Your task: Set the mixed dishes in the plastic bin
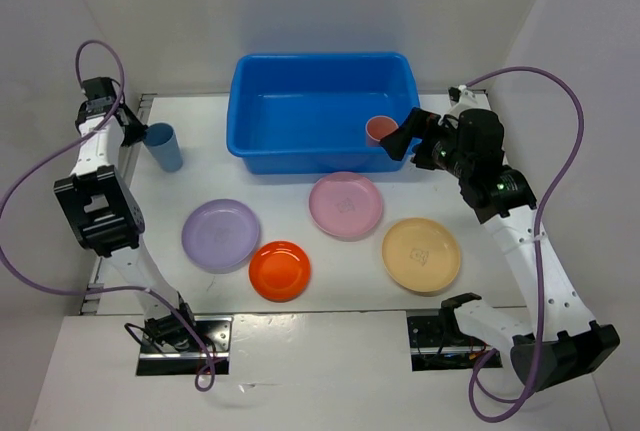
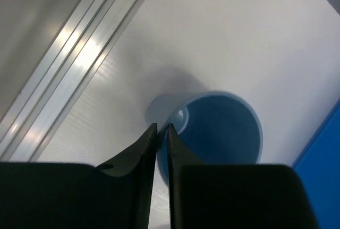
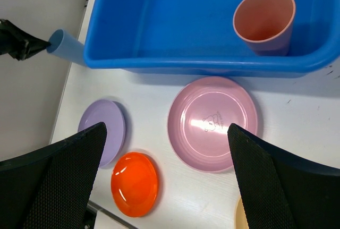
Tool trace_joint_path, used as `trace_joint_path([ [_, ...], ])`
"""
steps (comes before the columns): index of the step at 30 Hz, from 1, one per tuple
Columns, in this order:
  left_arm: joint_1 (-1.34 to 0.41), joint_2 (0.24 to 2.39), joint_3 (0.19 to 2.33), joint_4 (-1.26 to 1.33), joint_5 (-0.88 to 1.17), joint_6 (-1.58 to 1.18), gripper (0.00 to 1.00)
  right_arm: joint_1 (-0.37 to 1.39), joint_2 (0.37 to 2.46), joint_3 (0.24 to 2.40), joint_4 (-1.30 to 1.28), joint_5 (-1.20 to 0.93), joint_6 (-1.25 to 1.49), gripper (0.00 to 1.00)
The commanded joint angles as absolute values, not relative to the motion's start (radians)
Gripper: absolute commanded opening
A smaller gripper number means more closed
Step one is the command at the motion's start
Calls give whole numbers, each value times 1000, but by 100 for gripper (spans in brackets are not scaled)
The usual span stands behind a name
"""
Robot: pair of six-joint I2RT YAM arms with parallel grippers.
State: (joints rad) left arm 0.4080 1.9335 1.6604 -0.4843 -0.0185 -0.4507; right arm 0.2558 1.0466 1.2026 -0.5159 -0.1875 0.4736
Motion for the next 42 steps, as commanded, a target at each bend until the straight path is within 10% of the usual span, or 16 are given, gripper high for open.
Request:
trace_joint_path([
  [1, 376, 1965, 1756, -506, -98, -388, 16, 262, 1006, 1197, -531, -173, 465, 99],
  [24, 328, 2069, 1829, -558, -98, -347, 34, 262, 950, 1197, -569, -164, 485, 99],
  [29, 308, 2089, 1871, -580, -144, -347, 0, 262, 950, 1197, -578, -155, 485, 99],
  [42, 117, 1766, 1976, -612, -35, -345, 0, 262, 950, 1167, -558, -186, 512, 99],
])
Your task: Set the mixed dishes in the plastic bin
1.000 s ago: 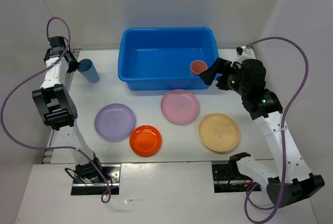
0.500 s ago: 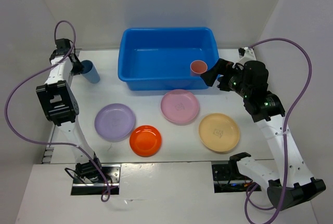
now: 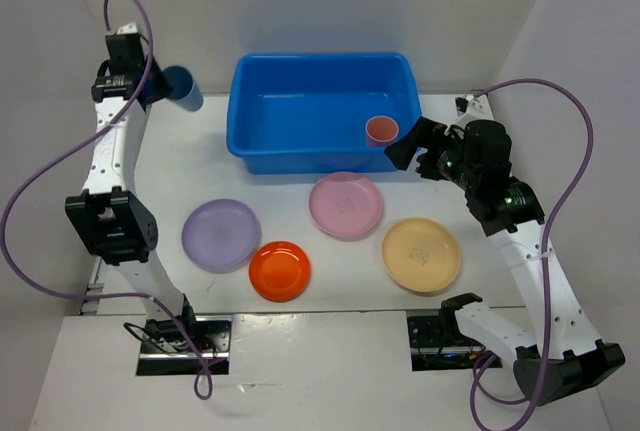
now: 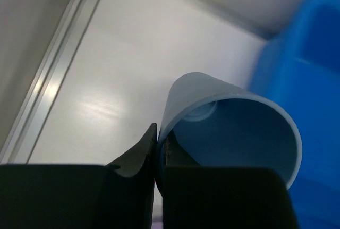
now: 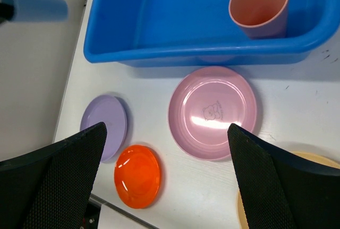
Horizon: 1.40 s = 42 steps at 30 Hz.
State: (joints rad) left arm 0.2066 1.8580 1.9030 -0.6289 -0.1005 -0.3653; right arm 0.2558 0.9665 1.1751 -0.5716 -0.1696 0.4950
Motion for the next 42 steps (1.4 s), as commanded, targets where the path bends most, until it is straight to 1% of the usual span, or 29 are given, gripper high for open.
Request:
trace_joint_path([
  [1, 66, 1766, 1991, -612, -35, -345, 0, 262, 950, 1167, -558, -186, 512, 99],
  [3, 19, 1766, 2003, -612, -35, -345, 0, 262, 940, 1167, -558, -196, 512, 99],
  [8, -144, 1870, 2086, -649, -107, -345, 0, 262, 931, 1137, -558, -186, 512, 99],
  [14, -238, 1974, 2098, -661, -195, -336, 0, 262, 913, 1109, -568, -176, 512, 99],
  [21, -256, 2138, 2164, -707, -235, -327, 0, 262, 913, 1089, -568, -176, 503, 99],
  [24, -267, 2172, 2174, -716, -235, -327, 0, 262, 922, 1080, -568, -176, 503, 99],
  [35, -267, 2210, 2155, -739, -245, -318, 0, 262, 931, 1062, -558, -176, 494, 99],
  [37, -267, 2220, 2155, -739, -245, -318, 3, 262, 940, 1052, -558, -176, 494, 99],
  [38, -258, 2220, 2155, -739, -245, -318, 9, 262, 940, 1052, -558, -176, 494, 99],
  [41, -258, 2229, 2155, -739, -236, -318, 15, 262, 940, 1052, -558, -176, 494, 99],
  [42, -258, 2229, 2155, -739, -236, -318, 20, 262, 940, 1052, -558, -176, 494, 99],
])
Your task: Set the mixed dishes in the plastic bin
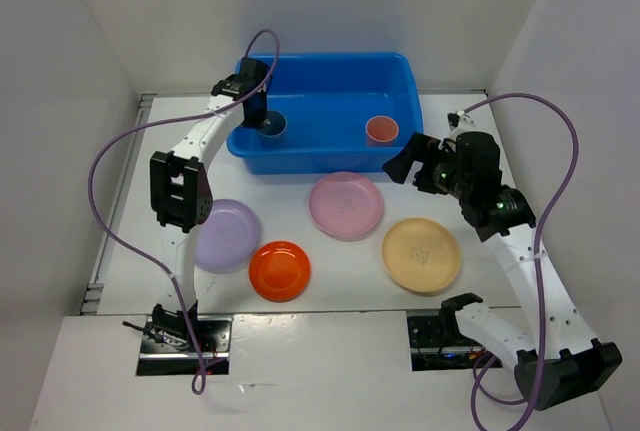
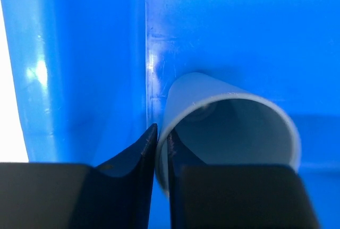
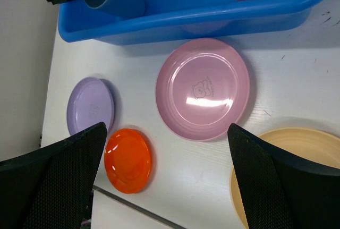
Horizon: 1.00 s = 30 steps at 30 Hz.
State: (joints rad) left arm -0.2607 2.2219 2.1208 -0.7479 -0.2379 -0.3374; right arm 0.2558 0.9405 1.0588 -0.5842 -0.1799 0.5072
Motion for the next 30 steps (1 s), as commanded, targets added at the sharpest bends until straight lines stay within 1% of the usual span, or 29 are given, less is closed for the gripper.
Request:
trace_joint_path([
  [1, -258, 2229, 2155, -739, -236, -318, 22, 262, 940, 1052, -558, -176, 494, 99],
  [2, -249, 2229, 2143, -739, -236, -318, 23, 262, 940, 1052, -558, -176, 494, 99],
  [6, -249, 2201, 2132, -730, -227, -327, 32, 262, 940, 1052, -568, -176, 494, 99],
  [7, -249, 2192, 2132, -730, -227, -327, 37, 262, 940, 1052, -568, -176, 494, 99],
  [9, -239, 2183, 2132, -730, -238, -327, 41, 262, 940, 1043, -568, -176, 494, 99],
  [14, -239, 2155, 2212, -784, -238, -318, 51, 262, 940, 1000, -557, -176, 485, 99],
  [15, -239, 2145, 2242, -793, -238, -318, 56, 262, 940, 986, -557, -167, 485, 99],
  [17, -239, 2134, 2281, -814, -238, -308, 60, 262, 940, 947, -535, -157, 485, 99],
  [22, -209, 2088, 2420, -911, -209, -308, 64, 262, 1015, 879, -514, -121, 485, 99],
  [26, -209, 2048, 2546, -1001, -180, -308, 65, 262, 1089, 879, -502, -121, 485, 99],
  [28, -209, 2025, 2641, -1043, -163, -318, 67, 262, 1115, 879, -477, -121, 515, 96],
  [30, -209, 1999, 2686, -1107, -127, -340, 67, 262, 1147, 861, -430, -108, 549, 92],
])
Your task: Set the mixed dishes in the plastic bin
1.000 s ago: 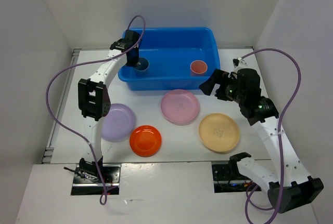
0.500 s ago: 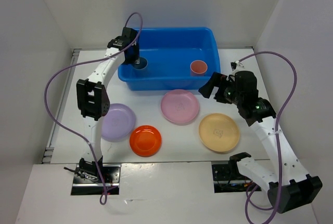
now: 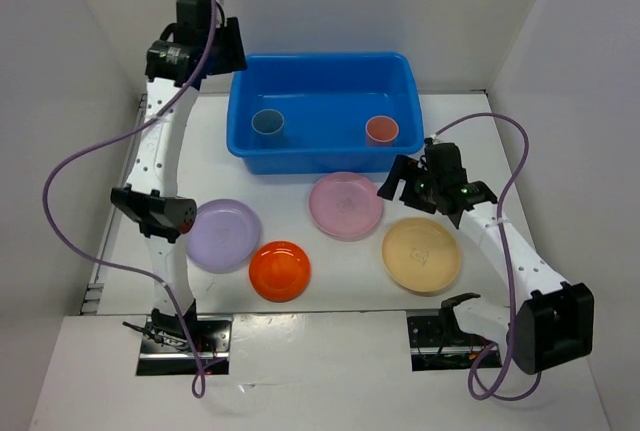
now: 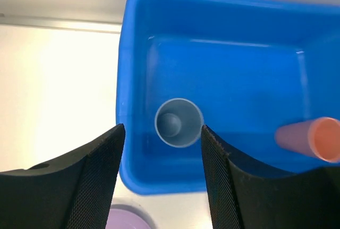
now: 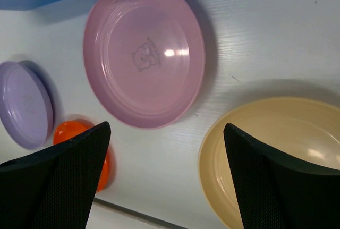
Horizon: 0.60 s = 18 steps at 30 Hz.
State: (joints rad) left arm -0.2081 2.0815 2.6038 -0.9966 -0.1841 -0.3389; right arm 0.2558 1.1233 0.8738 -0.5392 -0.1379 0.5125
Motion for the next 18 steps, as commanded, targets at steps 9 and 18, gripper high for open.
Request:
trace_joint_path([
  [9, -272, 1600, 2266, -886, 52, -419, 67, 302, 1299, 816, -311, 6, 607, 63],
  [18, -242, 1203, 1786, -610, 138, -557, 63, 380, 1422, 775, -210, 118, 710, 63],
])
